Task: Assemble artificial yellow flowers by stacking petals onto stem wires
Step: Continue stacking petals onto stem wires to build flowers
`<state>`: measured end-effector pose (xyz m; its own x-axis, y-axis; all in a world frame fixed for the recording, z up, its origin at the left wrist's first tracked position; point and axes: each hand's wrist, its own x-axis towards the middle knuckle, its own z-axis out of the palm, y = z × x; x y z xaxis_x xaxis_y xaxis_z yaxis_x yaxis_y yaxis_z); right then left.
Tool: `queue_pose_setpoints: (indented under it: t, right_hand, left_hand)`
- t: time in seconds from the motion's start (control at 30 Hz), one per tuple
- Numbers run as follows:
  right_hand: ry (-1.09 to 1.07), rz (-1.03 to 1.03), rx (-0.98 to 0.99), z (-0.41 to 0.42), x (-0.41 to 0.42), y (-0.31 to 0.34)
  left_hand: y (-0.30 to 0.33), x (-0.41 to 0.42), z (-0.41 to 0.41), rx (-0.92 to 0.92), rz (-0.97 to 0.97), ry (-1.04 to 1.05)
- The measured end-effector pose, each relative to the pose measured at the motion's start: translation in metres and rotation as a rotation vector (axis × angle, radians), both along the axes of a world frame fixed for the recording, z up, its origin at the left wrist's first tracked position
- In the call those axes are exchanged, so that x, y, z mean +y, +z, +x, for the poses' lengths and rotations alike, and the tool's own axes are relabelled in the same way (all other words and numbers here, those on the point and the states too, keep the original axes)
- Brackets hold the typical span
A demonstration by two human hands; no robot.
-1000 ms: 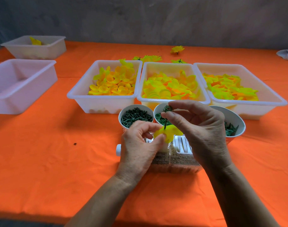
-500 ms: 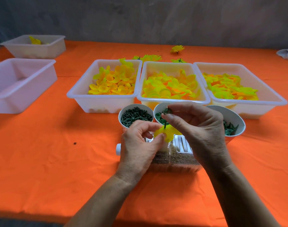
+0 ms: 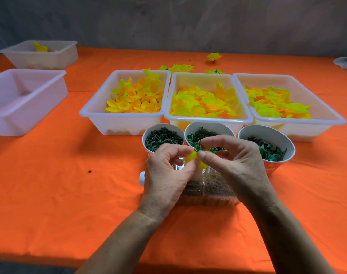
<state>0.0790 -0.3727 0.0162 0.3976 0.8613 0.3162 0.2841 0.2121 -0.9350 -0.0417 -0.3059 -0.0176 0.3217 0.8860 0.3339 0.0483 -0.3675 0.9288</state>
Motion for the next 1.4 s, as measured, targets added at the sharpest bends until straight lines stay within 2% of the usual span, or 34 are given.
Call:
queue_pose_setpoints:
  t: [0.2,0.43,0.63,0.9,1.03,1.4]
  right_hand:
    - [-0.069,-0.078,-0.159,0.001,0.004,0.009]
    - [-0.069,-0.149,-0.221,0.006,0.006,0.014]
    - [-0.032,-0.132,-0.177,0.005,0.003,0.014]
    - [0.032,-0.130,-0.140,0.003,0.002,0.014]
    - [0.014,-0.131,-0.098,0.004,0.002,0.012]
    - [0.044,-0.113,-0.070,0.004,0.003,0.012]
  left_hand:
    - [0.000,0.000,0.000,0.008,0.010,0.004]
    - [0.003,0.000,0.000,0.013,-0.014,-0.011]
    - [0.015,-0.001,-0.002,-0.176,-0.235,0.028]
    - [0.030,0.003,0.002,-0.206,-0.539,-0.041]
    - [0.032,0.002,0.000,-0.153,-0.564,-0.051]
    - [0.037,0.005,0.001,-0.152,-0.694,-0.122]
